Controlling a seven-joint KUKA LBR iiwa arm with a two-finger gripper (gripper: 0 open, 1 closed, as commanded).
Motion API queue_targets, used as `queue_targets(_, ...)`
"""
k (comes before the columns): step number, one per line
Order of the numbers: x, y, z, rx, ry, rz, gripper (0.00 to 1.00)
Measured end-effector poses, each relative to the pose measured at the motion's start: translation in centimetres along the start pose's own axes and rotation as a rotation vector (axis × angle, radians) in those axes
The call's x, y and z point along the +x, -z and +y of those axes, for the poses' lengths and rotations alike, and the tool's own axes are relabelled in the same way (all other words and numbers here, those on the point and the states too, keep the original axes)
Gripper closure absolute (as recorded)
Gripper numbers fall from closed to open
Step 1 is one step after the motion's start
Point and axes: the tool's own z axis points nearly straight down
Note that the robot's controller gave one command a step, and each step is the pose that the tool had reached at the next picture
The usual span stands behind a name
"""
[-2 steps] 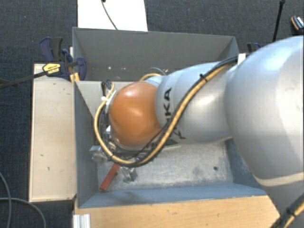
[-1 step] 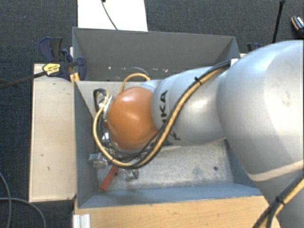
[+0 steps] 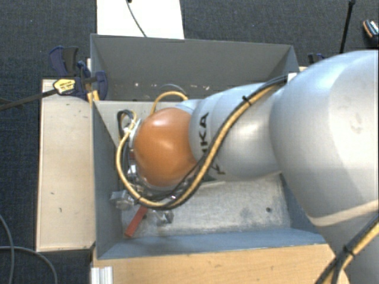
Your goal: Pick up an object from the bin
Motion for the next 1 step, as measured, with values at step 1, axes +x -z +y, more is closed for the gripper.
queue_targets(1, -0.08, 0.0, 0.06, -0.001, -0.003, -0.002, 1.0)
